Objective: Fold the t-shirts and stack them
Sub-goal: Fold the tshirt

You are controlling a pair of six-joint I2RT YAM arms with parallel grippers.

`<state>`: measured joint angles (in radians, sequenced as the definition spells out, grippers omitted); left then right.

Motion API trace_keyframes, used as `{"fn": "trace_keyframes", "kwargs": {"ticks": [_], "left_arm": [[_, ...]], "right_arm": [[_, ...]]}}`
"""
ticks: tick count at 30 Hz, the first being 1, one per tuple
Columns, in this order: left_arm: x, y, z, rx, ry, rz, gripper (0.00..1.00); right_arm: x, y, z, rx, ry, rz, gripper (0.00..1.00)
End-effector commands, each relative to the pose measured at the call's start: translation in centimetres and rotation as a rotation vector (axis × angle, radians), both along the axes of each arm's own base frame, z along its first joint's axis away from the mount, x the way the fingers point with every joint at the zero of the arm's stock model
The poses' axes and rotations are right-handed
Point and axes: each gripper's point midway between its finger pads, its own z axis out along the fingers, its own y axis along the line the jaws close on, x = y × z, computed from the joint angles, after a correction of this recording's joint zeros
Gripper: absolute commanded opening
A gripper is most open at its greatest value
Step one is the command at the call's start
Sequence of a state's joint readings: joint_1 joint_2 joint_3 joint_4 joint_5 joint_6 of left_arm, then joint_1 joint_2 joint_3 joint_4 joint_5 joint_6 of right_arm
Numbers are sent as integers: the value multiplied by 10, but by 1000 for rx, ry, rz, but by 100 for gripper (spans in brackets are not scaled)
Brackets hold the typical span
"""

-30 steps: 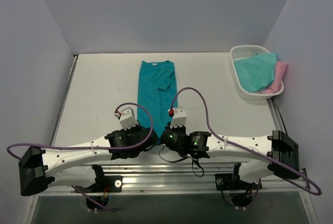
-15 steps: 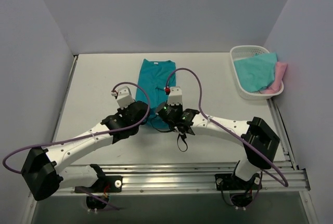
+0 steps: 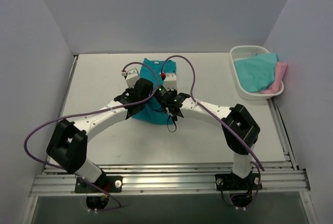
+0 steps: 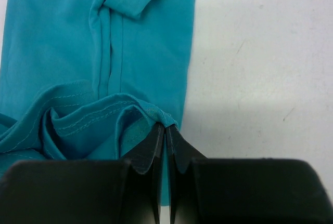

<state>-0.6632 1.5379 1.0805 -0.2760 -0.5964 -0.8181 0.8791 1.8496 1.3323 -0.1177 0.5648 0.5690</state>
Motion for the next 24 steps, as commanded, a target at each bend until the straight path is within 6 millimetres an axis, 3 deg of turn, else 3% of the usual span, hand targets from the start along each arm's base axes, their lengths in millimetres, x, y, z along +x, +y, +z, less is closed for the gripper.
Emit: {"fn": "trace_keyframes", "kwargs": {"ticks": [1,7,11,24], "left_arm": [[33,-14,33,-39,-84,-35,2],[63,-4,29,-46,-67,-33,2],[81,1,16,-37,-42,-30,2],[138,2,-49,-54,29,-53,2]], "right_arm": [[17,-2,12,-15,-21,-15,0],[41,-12,0,-14,8,-47,0],[58,-12,-11,-9,22,-61,0],[105,-18,-52,13,68,-98,0]]}}
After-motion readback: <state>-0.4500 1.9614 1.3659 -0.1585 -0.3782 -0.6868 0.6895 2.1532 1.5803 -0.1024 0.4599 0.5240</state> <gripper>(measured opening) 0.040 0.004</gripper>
